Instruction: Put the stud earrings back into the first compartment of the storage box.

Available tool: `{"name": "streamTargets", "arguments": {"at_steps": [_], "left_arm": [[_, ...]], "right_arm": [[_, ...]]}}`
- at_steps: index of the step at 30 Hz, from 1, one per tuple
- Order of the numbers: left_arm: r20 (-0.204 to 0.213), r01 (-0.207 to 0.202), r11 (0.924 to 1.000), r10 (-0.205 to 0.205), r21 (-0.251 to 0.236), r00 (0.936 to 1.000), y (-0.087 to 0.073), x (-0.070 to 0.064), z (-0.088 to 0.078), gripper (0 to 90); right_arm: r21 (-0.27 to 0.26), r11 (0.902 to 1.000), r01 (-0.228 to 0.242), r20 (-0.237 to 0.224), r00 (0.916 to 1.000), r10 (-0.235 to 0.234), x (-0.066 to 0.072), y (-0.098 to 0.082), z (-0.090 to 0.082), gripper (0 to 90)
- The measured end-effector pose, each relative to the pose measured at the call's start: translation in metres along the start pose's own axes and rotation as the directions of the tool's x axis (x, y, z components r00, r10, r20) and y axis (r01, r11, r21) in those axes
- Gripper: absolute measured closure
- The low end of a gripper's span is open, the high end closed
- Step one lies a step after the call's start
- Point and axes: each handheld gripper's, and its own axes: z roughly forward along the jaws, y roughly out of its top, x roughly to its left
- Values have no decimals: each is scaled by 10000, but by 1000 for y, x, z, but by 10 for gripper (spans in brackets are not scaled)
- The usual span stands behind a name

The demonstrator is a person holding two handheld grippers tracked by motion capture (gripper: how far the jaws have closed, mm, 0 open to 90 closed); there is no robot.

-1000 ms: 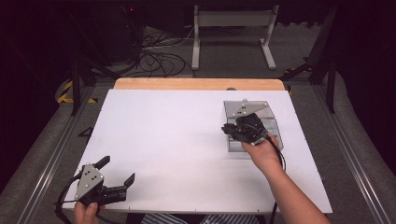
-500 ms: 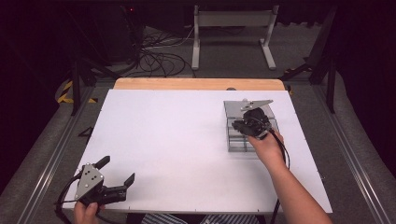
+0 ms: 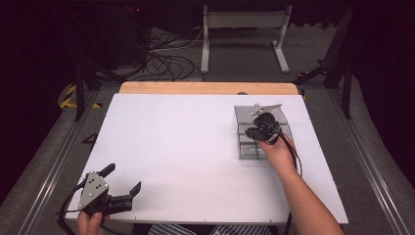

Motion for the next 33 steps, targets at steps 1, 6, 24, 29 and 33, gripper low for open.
{"name": "streamTargets", "arguments": {"at_steps": [1, 6, 24, 29, 33], "left_arm": [[3, 3, 10000, -3, -7, 10000, 0, 0, 0, 17], [-12, -14, 10000, 14, -12, 10000, 0, 0, 0, 17], [33, 10, 10000, -9, -19, 10000, 0, 0, 0, 17], [29, 27, 10000, -27, -15, 10000, 0, -1, 0, 17], [10, 16, 10000, -16, -32, 10000, 0, -1, 0, 17]], "right_arm": [[40, 10000, -25, 13, 10000, 25, 0, 0, 1, 813], [22, 10000, -10, -60, 10000, 11, 1, 1, 3, 723], [-2005, 9783, 516, -592, 9961, -647, 33, 4, -54, 124], [-2494, 9656, 728, -851, 9917, -968, 46, -3, -71, 66], [-2811, 9551, 938, -921, 9880, -1241, 55, -11, -83, 54]]}}
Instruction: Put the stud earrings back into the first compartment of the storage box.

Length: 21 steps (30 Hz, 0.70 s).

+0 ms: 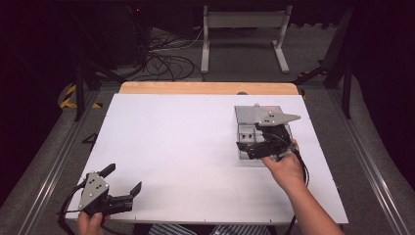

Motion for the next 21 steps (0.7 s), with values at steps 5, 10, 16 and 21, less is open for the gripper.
{"name": "streamTargets", "arguments": {"at_steps": [5, 10, 16, 21], "left_arm": [[5, 10, 10000, -10, 11, 10000, 0, 0, 0, 17], [1, 18, 10000, -18, 16, 10000, 0, -1, 0, 17], [29, 17, 10000, -17, 58, 10000, 0, -1, 0, 17], [44, -18, 10000, 18, 52, 10000, 0, -1, 1, 17]], "right_arm": [[-252, 9997, 69, -358, 9993, -78, 7, -9, -15, 45], [-510, 9987, 65, -446, 9990, -87, 11, -23, -29, 40], [-810, 9965, 190, -602, 9979, -239, 14, -45, -42, 36], [-697, 9976, 21, -699, 9975, -70, 12, -66, -46, 28]]}}
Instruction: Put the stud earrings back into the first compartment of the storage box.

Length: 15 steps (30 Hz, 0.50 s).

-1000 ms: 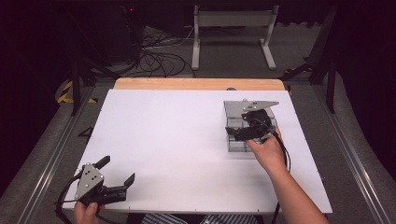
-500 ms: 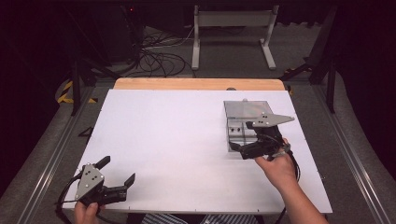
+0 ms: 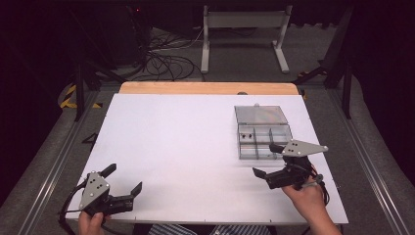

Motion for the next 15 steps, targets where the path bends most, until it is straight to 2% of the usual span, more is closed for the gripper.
{"name": "streamTargets", "arguments": {"at_steps": [8, 15], "left_arm": [[7, -10, 10000, 10, 29, 10000, 0, 0, 0, 17], [31, 8, 10000, -8, 29, 10000, -1, -1, 1, 17]], "right_arm": [[-41, 9998, -218, 121, 9997, 219, -5, -33, -6, 28], [346, 9985, -435, 319, 9986, 424, -6, -61, -7, 12]]}}
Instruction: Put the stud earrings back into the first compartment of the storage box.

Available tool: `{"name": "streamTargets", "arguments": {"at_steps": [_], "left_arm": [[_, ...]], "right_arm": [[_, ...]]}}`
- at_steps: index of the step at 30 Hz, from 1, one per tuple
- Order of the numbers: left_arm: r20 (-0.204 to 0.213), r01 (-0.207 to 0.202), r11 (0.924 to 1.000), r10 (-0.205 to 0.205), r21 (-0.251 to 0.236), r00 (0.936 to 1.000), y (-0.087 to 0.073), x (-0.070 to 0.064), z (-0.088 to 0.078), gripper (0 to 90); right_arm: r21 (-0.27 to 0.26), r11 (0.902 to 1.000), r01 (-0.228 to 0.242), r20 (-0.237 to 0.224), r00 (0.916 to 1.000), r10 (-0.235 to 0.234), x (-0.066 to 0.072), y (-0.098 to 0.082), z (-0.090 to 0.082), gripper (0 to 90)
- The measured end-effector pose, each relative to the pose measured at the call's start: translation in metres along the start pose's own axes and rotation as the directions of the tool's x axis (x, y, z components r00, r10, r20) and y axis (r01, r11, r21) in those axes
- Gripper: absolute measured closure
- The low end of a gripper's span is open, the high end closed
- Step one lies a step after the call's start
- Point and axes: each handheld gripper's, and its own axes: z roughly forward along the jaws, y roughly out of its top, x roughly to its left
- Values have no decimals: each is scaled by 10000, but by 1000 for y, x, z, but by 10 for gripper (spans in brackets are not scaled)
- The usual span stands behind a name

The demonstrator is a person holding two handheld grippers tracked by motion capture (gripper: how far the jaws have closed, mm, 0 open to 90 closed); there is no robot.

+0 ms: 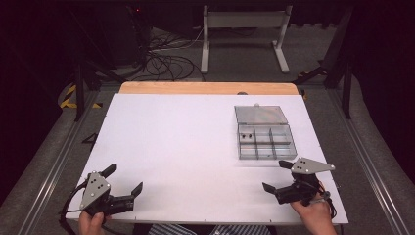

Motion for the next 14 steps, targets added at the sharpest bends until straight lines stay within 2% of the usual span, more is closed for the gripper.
{"name": "streamTargets", "arguments": {"at_steps": [5, 11, 14], "left_arm": [[-3, -16, 10000, 16, 21, 10000, 0, 1, 0, 17], [-69, -66, 10000, 66, 22, 10000, 0, 0, 0, 17], [-253, -476, 9988, 480, 129, 9985, 0, -4, 1, 17]], "right_arm": [[408, 9991, -112, 317, 9994, 99, 1, -15, 2, 9], [283, 9995, -150, 519, 9986, 135, -1, -14, 0, 8], [284, 9995, -143, 659, 9977, 124, -2, -11, -3, 8]]}}
